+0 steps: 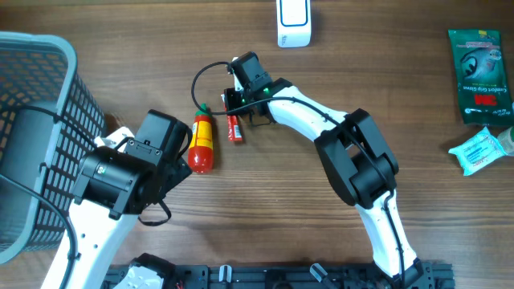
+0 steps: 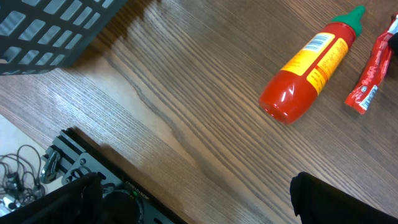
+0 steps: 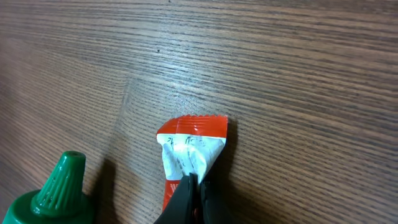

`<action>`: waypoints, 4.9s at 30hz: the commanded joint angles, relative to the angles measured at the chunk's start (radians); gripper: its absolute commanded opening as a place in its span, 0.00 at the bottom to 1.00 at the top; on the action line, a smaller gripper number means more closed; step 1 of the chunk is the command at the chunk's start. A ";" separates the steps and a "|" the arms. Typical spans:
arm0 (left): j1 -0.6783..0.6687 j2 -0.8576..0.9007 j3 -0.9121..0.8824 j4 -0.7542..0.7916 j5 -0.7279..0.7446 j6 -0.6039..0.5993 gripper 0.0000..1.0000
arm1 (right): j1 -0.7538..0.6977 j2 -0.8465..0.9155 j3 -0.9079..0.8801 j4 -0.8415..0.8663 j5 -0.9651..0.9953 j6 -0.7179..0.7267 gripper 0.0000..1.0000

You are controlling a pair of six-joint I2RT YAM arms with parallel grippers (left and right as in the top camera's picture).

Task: Scan the item barcode
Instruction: 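Reach the right gripper to the red snack stick and grasp it, then lift the snack stick and present it to the barcode scanner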

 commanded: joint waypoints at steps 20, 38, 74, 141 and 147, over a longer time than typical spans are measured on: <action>-0.004 -0.008 0.003 0.000 -0.020 0.009 1.00 | -0.098 -0.246 0.002 -0.845 0.534 0.424 0.04; -0.004 -0.008 0.003 0.000 -0.020 0.009 1.00 | -0.086 -0.182 0.002 -0.988 0.650 0.308 0.05; -0.004 -0.008 0.003 0.000 -0.020 0.009 1.00 | -0.011 -0.144 -0.074 -0.663 0.114 0.064 0.51; -0.004 -0.008 0.003 0.000 -0.020 0.009 1.00 | -0.285 -0.714 -0.275 -0.984 -0.112 1.621 0.04; -0.004 -0.008 0.003 0.000 -0.020 0.009 1.00 | -0.285 -0.718 -0.275 -0.905 -0.044 1.489 0.04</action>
